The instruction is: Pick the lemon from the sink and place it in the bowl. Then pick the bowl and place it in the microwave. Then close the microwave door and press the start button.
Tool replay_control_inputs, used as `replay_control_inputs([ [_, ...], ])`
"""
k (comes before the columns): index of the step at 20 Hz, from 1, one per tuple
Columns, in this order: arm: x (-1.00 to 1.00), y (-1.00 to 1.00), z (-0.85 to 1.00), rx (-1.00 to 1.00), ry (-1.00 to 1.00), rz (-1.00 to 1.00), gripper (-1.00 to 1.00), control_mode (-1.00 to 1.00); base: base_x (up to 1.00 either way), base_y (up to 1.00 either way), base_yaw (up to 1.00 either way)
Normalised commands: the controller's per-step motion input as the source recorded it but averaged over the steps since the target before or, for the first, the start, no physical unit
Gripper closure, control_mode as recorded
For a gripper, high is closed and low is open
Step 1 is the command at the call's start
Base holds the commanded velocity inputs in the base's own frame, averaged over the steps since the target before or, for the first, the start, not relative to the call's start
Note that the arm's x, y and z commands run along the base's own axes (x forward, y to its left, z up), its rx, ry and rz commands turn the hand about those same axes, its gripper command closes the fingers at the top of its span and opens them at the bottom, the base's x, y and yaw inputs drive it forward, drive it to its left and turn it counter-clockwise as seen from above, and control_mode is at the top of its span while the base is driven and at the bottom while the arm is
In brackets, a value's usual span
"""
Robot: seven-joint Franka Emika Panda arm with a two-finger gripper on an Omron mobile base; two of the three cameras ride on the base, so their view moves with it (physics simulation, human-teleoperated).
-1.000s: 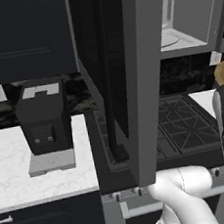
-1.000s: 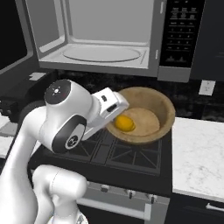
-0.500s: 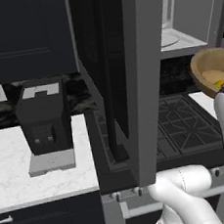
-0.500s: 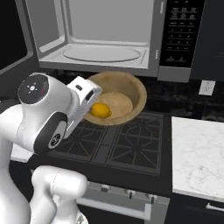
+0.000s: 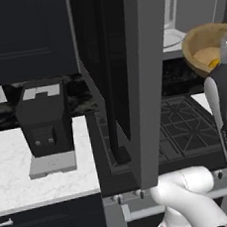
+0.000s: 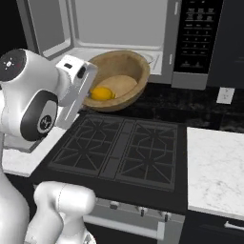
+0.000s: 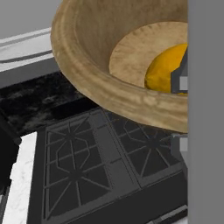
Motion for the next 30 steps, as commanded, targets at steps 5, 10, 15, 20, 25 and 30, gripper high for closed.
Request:
replay_control_inputs([
  [5,0.67,0.13,0.2,-0.08,0.0,0.11,1.0,-1.0,0.0,0.0,0.0],
  [10,0.55,0.0,0.16,-0.02,-0.01,0.11,1.0,-1.0,0.0,0.0,0.0],
  [15,0.54,0.05,0.3,0.0,-0.03,0.17,1.0,-1.0,0.0,0.0,0.0],
  [20,0.56,0.13,0.18,0.0,0.0,0.19,1.0,-1.0,0.0,0.0,0.0],
  [25,0.54,0.16,0.14,0.0,0.0,0.14,1.0,-1.0,0.0,0.0,0.0],
  [30,0.56,0.18,0.04,0.0,0.01,0.13,1.0,-1.0,0.0,0.0,0.0],
])
